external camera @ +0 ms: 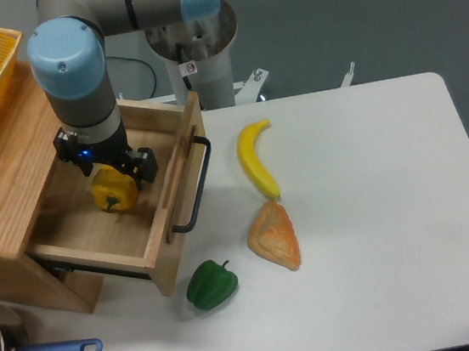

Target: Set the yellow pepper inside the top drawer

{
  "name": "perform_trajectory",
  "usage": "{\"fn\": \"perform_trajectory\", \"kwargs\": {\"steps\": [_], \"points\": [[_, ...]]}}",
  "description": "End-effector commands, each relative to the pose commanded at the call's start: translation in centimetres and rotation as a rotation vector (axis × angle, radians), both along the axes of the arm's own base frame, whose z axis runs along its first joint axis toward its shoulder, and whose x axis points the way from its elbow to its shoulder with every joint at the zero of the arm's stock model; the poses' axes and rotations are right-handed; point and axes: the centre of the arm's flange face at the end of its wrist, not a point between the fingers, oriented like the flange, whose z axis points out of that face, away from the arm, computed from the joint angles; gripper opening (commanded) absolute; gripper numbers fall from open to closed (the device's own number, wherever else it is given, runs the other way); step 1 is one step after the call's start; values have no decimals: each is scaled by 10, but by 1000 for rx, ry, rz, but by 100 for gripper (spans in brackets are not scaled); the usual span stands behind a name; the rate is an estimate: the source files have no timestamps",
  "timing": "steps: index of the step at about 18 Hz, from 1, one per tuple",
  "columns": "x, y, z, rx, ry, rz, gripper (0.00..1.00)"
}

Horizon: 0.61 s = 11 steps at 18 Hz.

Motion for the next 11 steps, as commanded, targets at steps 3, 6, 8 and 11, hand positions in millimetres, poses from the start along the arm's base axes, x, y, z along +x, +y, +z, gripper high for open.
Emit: {"fn": "perform_trajectory", "kwargs": {"steps": [3, 6, 8, 11], "points": [[1, 0, 9, 17, 8, -2, 94], [6, -7, 32, 62, 34, -5, 94], [8, -13, 48, 98, 54, -3, 94], [14, -24, 73, 152, 87, -8, 94]]}}
